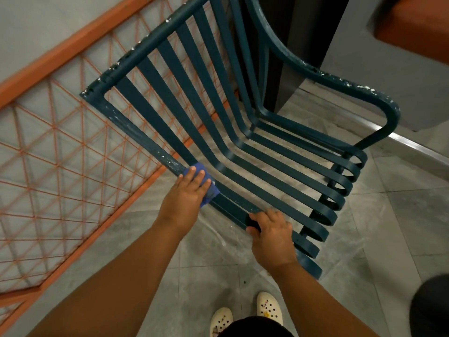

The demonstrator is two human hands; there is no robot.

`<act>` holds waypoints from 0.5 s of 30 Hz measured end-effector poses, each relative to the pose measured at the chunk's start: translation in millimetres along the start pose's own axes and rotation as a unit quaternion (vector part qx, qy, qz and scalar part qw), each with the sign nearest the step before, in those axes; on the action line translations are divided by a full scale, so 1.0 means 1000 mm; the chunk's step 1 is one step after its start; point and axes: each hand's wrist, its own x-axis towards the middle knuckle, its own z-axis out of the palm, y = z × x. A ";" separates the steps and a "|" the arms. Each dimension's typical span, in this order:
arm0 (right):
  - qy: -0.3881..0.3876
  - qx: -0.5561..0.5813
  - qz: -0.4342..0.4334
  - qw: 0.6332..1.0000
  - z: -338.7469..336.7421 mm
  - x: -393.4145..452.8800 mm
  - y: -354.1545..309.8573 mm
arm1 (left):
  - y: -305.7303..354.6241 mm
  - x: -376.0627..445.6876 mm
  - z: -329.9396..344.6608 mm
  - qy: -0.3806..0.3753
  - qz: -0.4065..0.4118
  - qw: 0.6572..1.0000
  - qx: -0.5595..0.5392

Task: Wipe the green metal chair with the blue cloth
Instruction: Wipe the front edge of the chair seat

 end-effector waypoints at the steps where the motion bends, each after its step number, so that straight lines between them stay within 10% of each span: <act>1: 0.007 -0.003 -0.003 1.000 0.001 0.000 0.001 | 0.003 0.000 0.001 0.021 -0.007 0.999 -0.023; 15: 0.011 0.008 -0.011 1.000 0.003 0.004 0.003 | -0.016 0.002 -0.003 0.087 0.032 0.996 -0.014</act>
